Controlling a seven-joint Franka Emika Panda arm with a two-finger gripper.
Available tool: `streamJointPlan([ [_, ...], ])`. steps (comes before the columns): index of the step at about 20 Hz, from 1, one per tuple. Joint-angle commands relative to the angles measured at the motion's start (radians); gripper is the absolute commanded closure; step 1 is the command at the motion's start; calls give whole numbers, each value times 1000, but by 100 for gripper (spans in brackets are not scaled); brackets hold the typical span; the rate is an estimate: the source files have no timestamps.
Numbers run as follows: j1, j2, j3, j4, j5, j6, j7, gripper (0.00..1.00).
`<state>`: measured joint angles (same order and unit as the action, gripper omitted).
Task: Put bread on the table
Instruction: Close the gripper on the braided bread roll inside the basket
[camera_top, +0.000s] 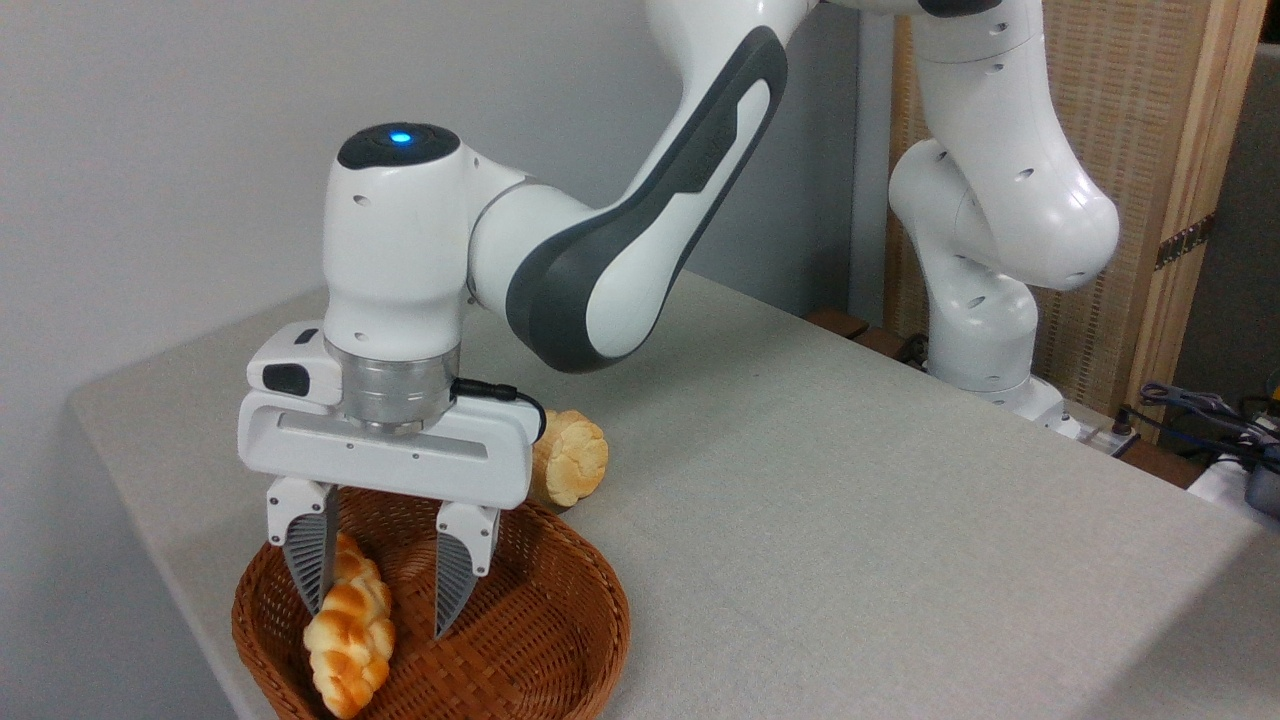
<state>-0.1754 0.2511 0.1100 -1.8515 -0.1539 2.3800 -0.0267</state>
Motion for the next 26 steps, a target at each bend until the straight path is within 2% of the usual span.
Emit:
streamJointPlan([
  [1, 0, -13, 2, -17, 25, -53, 1, 0],
  [5, -1, -4, -6, -15, 56, -41, -1, 3],
  [6, -1, -4, -6, -12, 57, -35, -1, 9],
  [9, -3, 5, -9, -12, 56, 27, -1, 48],
  [10, -4, 7, -18, -11, 56, 45, -1, 56],
  [17, -3, 13, -21, -8, 56, 73, -1, 73],
  [18, -3, 11, -21, -8, 56, 73, -1, 84],
  [20, -4, 11, -21, -8, 57, 73, 1, 92],
  [26, -4, 11, -21, -8, 56, 73, 1, 93],
])
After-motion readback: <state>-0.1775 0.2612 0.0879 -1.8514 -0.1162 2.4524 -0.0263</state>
